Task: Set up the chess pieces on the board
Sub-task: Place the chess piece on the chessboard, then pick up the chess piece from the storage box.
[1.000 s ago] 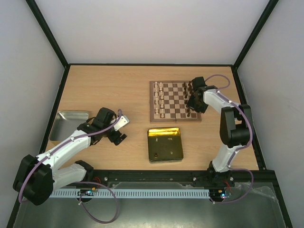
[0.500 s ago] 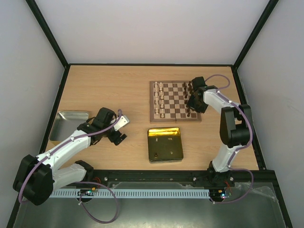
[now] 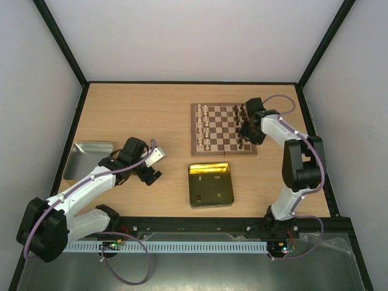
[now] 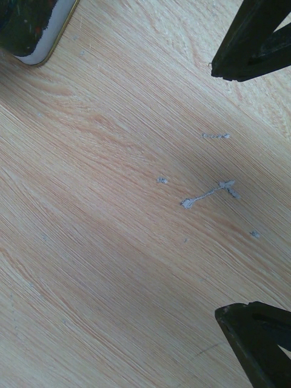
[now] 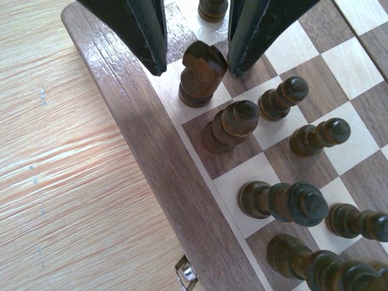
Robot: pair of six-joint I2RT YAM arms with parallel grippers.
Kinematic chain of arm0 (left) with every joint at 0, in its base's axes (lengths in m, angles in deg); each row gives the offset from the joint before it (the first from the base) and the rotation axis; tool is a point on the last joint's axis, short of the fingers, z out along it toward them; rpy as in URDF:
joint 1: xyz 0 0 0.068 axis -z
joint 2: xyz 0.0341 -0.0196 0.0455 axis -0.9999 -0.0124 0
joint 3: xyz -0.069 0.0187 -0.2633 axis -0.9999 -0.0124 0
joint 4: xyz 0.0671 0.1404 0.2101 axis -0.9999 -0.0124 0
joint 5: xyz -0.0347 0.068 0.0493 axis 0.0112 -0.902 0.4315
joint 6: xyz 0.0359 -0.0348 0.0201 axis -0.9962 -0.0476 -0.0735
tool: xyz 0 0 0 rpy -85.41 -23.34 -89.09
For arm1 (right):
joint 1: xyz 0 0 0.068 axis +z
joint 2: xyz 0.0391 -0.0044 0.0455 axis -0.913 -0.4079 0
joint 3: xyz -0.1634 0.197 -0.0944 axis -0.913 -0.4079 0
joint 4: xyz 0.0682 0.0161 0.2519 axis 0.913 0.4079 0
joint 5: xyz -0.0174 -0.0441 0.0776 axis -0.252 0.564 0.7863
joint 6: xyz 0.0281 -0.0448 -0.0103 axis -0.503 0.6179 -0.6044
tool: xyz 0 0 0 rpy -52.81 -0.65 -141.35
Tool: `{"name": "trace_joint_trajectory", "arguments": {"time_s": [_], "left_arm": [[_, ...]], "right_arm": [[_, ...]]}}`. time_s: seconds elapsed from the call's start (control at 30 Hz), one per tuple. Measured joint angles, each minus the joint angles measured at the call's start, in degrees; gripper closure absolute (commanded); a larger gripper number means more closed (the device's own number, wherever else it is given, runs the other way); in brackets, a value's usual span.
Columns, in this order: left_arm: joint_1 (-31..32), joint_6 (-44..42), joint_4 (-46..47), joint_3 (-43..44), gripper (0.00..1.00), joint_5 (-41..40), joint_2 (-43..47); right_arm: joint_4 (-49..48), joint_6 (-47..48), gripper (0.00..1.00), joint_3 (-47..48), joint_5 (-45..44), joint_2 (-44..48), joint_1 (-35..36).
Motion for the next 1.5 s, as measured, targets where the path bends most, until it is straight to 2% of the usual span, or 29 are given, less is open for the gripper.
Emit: {"name": "trace_joint_trajectory", "arguments": {"time_s": [0.27,0.43,0.57,0.7,0.87,1.0,1.13,1.5], "left_arm": [[0.0,-0.02,0.0,0.0,0.01,0.0,0.02],[0.0,0.0,0.0,0.0,0.01,0.0,0.04],[0.0,0.0,0.0,0.0,0.01,0.0,0.04],[0.02,0.0,0.0,0.0,0.01,0.0,0.02],[0.35,0.0,0.02,0.0,0.01,-0.02,-0.15],[0.52,0.0,0.02,0.0,0.01,-0.17,-0.35],[0.63,0.0,0.02,0.0,0.01,-0.42,-0.37],[0.63,0.0,0.02,0.0,0.01,-0.42,-0.37]], "right_arm": [[0.07,0.02,0.73,-0.92,1.09,3.39,0.0],[1.92,-0.02,0.73,-3.69,1.2,11.3,2.78],[4.13,-0.5,0.73,-6.45,-0.39,19.78,14.93],[5.44,-3.1,0.7,-10.97,-1.38,24.3,26.6],[6.49,-8.15,0.7,-16.92,-2.8,25.2,38.8],[5.73,-12.46,0.69,-17.97,-3.23,23.15,48.92],[4.24,-15.02,0.69,-17.68,-3.34,19.43,54.14],[1.88,-18.84,0.69,-16.65,-3.78,13.99,60.94]]}}
